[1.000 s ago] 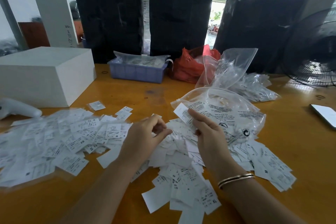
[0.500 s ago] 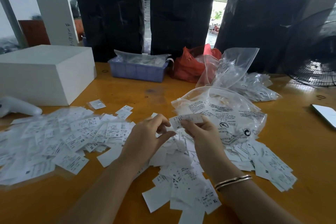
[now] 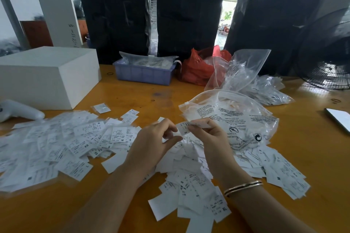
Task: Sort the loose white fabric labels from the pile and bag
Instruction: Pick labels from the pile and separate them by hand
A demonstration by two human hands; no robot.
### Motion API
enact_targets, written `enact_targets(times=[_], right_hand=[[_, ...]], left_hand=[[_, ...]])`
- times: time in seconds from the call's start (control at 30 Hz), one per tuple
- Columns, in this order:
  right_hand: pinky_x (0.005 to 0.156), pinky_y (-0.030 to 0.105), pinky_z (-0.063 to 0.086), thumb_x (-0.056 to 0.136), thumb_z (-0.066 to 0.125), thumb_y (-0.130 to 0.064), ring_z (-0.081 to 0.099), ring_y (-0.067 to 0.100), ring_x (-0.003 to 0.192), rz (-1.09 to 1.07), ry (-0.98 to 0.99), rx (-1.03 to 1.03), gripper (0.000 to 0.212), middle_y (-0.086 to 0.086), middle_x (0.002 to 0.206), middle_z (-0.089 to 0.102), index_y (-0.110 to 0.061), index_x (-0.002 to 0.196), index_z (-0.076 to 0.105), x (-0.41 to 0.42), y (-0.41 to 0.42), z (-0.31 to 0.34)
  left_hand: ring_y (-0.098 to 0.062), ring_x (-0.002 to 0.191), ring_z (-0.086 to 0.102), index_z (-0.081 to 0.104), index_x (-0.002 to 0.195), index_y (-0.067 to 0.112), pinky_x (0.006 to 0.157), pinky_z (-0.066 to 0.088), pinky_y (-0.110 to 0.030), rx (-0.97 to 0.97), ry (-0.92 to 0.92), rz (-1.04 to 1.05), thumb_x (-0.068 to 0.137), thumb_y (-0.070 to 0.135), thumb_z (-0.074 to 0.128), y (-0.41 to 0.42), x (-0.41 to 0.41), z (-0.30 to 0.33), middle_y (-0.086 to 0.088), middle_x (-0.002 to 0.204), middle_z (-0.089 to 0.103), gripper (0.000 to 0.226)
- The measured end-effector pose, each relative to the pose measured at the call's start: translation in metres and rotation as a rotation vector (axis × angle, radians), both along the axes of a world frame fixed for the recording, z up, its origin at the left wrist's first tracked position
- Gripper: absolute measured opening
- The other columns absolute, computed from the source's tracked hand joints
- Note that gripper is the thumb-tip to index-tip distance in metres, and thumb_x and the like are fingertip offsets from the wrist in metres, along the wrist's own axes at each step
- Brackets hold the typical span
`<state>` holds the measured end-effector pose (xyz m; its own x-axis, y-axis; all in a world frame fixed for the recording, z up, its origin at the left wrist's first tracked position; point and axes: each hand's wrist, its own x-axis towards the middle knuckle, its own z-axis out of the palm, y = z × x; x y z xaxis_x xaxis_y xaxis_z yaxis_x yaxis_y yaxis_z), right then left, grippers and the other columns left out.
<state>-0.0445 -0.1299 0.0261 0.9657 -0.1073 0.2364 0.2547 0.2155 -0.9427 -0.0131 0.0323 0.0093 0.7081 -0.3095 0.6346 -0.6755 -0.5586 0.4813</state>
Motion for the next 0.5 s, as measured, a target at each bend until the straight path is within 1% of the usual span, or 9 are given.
enact_targets(times=[0.1,0.2,0.23,0.33,0.5], right_hand=[[0.069,0.016,0.051,0.081,0.067,0.002,0.067,0.011,0.078,0.016,-0.007,-0.031,0.019,0.001,0.077,0.070,-0.014,0.071,0.069,-0.0006,-0.0017,0.0000],[0.073,0.020,0.053,0.081,0.067,0.002,0.066,0.015,0.080,0.014,-0.028,-0.069,0.018,0.004,0.079,0.069,-0.012,0.071,0.069,0.0002,-0.0023,0.0001],[0.073,0.021,0.053,0.080,0.067,0.002,0.066,0.015,0.080,0.015,-0.031,-0.072,0.017,0.004,0.079,0.069,-0.012,0.072,0.068,0.0005,-0.0024,0.0004],[0.072,0.019,0.052,0.081,0.067,0.000,0.066,0.012,0.078,0.031,-0.031,-0.084,0.015,0.002,0.079,0.069,-0.012,0.073,0.068,0.0013,-0.0034,0.0016],[0.065,0.016,0.052,0.084,0.067,-0.004,0.067,0.008,0.073,0.034,0.037,-0.159,0.013,-0.001,0.077,0.073,-0.017,0.083,0.068,0.0018,-0.0057,0.0002]], left_hand=[[-0.001,0.074,0.058,0.062,0.093,0.023,0.065,0.054,-0.025,-0.025,0.037,-0.001,0.077,0.054,0.059,-0.0005,-0.0003,-0.0004,0.019,0.073,0.057,0.035],[-0.001,0.078,0.058,0.060,0.093,0.028,0.064,0.048,-0.012,-0.098,0.102,-0.011,0.077,0.043,0.068,-0.0014,-0.0017,0.0002,0.018,0.074,0.059,0.023],[0.001,0.080,0.059,0.059,0.093,0.031,0.065,0.048,-0.010,-0.128,0.124,-0.016,0.078,0.037,0.071,-0.0016,-0.0021,0.0007,0.018,0.075,0.060,0.020],[0.004,0.081,0.060,0.054,0.088,0.042,0.066,0.047,-0.008,-0.204,0.183,-0.021,0.079,0.027,0.074,-0.0016,-0.0034,0.0030,0.017,0.077,0.063,0.026],[0.003,0.078,0.063,0.058,0.086,0.040,0.068,0.051,-0.010,-0.296,0.255,-0.050,0.076,0.025,0.076,-0.0025,-0.0035,0.0041,0.015,0.078,0.066,0.026]])
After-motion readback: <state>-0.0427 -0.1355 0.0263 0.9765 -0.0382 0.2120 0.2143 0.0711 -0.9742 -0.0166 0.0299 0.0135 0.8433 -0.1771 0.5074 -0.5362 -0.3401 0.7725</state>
